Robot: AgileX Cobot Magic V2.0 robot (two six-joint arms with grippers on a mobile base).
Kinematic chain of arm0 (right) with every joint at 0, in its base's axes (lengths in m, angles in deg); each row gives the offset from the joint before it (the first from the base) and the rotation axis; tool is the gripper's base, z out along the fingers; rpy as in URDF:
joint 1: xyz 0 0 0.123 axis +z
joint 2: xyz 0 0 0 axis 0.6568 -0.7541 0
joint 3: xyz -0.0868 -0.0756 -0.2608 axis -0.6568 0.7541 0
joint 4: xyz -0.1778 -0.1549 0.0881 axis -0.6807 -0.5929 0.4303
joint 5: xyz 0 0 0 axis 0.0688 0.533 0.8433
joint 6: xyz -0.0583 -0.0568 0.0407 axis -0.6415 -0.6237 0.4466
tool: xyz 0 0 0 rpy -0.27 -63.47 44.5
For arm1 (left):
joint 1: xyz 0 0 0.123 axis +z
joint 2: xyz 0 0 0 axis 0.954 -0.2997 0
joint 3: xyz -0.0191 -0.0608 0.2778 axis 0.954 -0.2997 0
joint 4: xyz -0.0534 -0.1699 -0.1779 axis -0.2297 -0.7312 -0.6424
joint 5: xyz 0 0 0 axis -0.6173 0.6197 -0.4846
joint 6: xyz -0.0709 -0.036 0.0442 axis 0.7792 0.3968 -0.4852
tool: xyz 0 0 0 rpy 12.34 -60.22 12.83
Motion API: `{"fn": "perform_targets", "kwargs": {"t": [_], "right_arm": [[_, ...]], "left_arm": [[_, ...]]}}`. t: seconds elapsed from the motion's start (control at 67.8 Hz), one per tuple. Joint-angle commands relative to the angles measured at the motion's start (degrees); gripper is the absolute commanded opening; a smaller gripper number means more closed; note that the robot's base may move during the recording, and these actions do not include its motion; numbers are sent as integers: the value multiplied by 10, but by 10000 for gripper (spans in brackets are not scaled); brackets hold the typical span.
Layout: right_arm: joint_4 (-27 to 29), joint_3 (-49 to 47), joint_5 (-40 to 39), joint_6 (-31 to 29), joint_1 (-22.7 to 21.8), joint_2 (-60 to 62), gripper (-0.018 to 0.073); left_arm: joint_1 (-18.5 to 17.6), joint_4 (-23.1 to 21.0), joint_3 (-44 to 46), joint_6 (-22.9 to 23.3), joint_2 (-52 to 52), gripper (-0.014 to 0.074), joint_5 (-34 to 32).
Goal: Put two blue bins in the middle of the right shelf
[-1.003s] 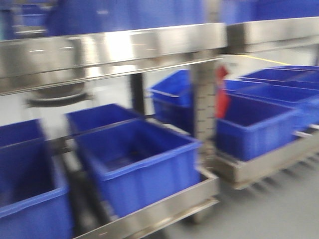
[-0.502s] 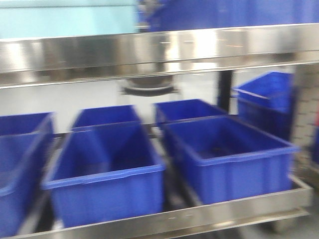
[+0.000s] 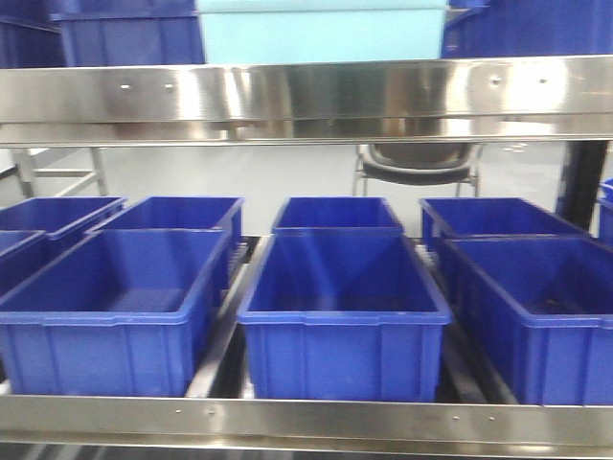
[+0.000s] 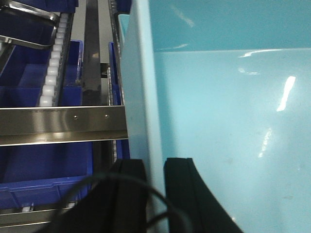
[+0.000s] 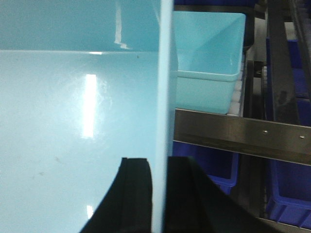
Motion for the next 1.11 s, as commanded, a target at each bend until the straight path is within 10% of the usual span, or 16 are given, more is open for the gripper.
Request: {"fn": "perform_targets", "kwargs": {"t": [0.0,1.092], "right_arm": [[-22,-4,-27,-4,-6,9,-151],[-22,-4,-27,-4,-6,9,-151]], "left_arm": [[0,8,6,-1,9,-111,-15],[0,8,6,-1,9,-111,-15]]}}
